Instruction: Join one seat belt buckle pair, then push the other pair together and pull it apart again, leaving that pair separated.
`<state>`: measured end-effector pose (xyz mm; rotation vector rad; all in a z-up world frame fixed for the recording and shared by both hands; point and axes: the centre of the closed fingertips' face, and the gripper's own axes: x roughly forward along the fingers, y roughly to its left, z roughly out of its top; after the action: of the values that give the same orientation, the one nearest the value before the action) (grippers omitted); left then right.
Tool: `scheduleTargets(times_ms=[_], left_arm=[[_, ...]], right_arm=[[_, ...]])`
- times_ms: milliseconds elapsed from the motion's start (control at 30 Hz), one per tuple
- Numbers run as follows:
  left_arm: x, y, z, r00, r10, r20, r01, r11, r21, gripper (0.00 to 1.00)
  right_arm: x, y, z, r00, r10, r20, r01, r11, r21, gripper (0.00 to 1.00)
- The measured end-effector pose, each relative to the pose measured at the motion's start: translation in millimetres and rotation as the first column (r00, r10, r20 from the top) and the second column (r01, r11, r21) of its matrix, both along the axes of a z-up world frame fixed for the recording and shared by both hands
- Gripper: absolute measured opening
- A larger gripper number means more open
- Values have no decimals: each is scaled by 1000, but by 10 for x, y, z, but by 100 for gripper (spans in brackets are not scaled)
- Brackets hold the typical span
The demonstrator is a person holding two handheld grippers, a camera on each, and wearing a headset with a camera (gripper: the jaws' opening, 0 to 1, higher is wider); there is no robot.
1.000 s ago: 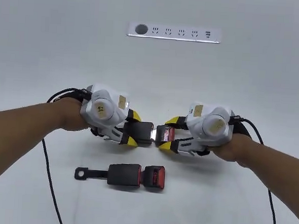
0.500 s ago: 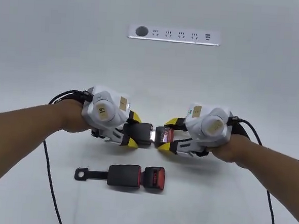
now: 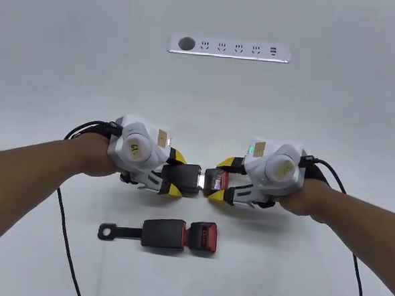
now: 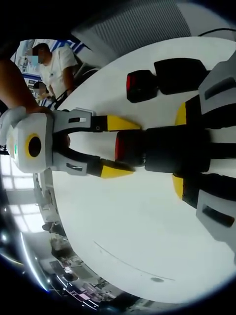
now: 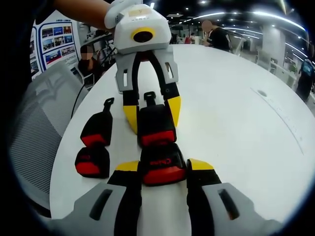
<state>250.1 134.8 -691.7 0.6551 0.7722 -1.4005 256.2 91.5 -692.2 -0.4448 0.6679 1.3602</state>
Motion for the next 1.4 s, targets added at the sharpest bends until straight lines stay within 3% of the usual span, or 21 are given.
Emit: scheduleTargets(times_ms=[600, 900, 1167, 1400], left_arm=[[10, 22, -33, 1000, 8, 2, -8, 1000, -3, 35], [-2, 5, -17, 1000, 8, 2, -8, 1000, -8, 35], [2, -1, -19, 1000, 7, 2, -7, 1000, 2, 35], [1, -7, -12, 1000, 7, 2, -7, 1000, 2, 35]], right_arm=[[-10, -48, -24, 1000, 9, 6, -9, 1000, -10, 34], [-8, -192, -30, 1000, -5, 2, 5, 1000, 2, 34], [-16, -208, -23, 1000, -4, 0, 4, 1000, 5, 34], [-52, -389, -9, 1000, -2, -1, 2, 1000, 9, 34]])
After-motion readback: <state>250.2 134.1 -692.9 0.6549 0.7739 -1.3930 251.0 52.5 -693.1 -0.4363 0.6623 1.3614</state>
